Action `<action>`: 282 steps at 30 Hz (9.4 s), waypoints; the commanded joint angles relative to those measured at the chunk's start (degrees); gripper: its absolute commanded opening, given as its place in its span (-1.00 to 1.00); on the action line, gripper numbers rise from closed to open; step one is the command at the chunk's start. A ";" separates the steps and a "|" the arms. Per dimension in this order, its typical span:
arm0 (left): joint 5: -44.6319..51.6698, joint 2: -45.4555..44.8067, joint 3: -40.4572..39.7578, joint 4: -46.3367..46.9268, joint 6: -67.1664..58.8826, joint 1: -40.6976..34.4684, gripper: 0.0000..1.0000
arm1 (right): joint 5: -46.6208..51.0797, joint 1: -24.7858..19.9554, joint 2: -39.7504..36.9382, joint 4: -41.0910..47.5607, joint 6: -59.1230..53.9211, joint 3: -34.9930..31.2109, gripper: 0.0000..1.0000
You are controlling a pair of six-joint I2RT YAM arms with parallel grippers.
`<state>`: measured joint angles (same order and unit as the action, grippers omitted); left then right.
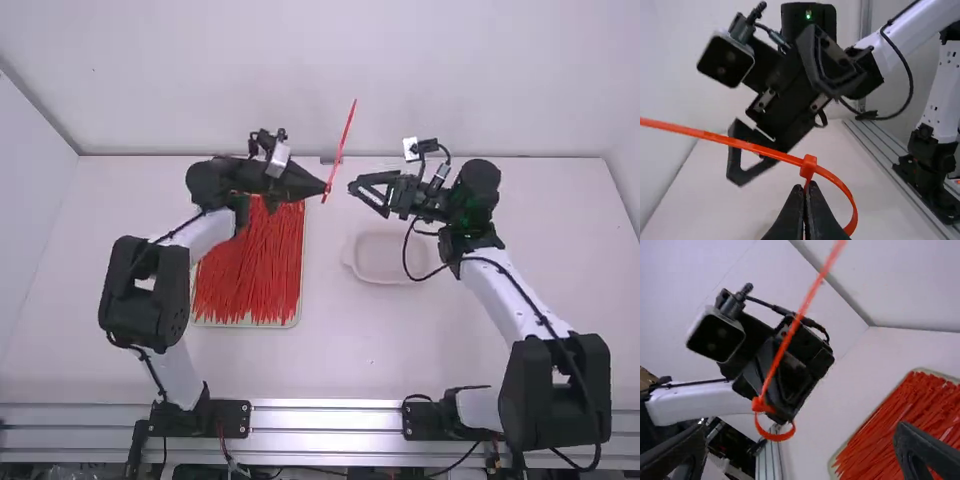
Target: Fasten the cable tie
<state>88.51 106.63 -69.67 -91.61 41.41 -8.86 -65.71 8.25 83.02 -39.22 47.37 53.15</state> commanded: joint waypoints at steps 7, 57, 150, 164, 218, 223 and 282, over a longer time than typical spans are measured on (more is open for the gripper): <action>-1.86 0.42 -1.73 -0.39 1.22 -0.46 -0.97 | 5.79 3.08 -0.98 -5.31 1.99 1.14 0.94; -7.26 0.42 -1.60 3.21 2.95 0.26 0.98 | 4.17 4.48 -0.98 -13.11 4.70 1.20 -1.00; -23.47 0.42 -1.53 104.48 -43.80 6.62 0.98 | 34.58 -4.24 -0.94 32.68 -39.47 -11.50 -1.00; -23.47 0.42 -1.53 104.65 -43.82 6.62 0.98 | 49.46 3.02 -0.94 23.93 -36.68 -19.76 -1.00; -23.52 0.42 -1.53 104.69 -43.80 6.60 0.98 | 52.26 5.44 11.80 14.34 -32.26 -20.11 0.98; -23.65 0.42 -1.53 104.72 -43.80 6.62 0.98 | 52.06 4.96 11.47 14.40 -32.20 -20.11 0.97; -50.46 -14.51 -0.01 119.50 -41.86 8.86 0.93 | 58.34 6.71 -15.28 39.60 -32.41 -21.66 0.92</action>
<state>38.46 94.80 -70.32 27.99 -1.08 0.56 -8.64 15.90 69.73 0.56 15.88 32.73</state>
